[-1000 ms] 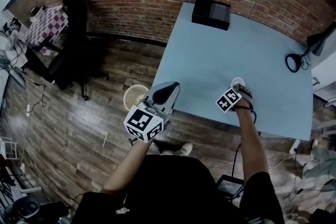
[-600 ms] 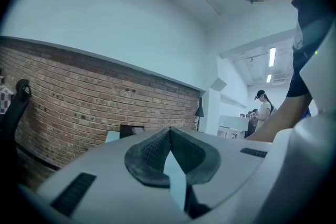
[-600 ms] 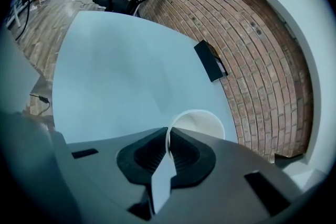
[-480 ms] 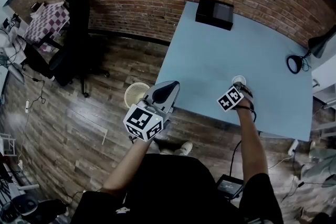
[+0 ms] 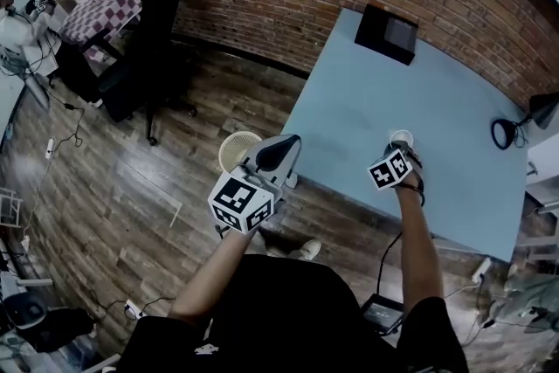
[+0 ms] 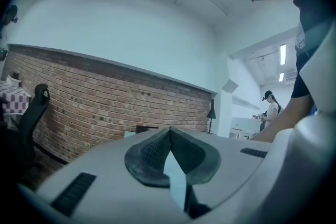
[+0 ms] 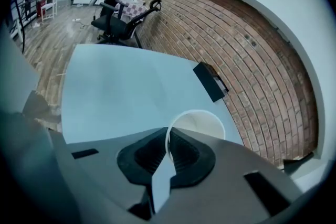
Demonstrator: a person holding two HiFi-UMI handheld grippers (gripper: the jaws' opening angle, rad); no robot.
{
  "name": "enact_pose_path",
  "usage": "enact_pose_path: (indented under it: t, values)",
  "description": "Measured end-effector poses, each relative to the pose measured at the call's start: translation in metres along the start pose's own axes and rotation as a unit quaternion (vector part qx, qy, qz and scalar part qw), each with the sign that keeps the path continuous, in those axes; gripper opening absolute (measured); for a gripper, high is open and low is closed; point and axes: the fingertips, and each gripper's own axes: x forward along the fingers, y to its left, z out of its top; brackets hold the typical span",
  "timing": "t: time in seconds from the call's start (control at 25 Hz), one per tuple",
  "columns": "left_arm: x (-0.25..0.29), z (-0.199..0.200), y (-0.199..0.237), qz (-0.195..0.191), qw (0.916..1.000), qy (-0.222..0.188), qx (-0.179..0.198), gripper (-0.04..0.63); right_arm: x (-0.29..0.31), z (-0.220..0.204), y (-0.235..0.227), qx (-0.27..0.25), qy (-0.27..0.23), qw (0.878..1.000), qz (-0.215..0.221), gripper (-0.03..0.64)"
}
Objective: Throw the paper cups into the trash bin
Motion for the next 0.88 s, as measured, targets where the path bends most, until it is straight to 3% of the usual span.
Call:
enact_pose_path:
  t: [0.36, 0.88]
  values:
    - [-0.034, 0.007, 0.032, 0.034, 0.9992, -0.013, -0.017, 0.003, -0.026, 0.077, 0.014, 0.050, -0.078, 0.995, 0.022, 0.012]
    - [-0.081, 0.017, 0.089, 0.084, 0.9961, -0.022, -0.017, 0.003, -0.072, 0.190, 0.059, 0.101, -0.192, 0.973, 0.078, 0.012]
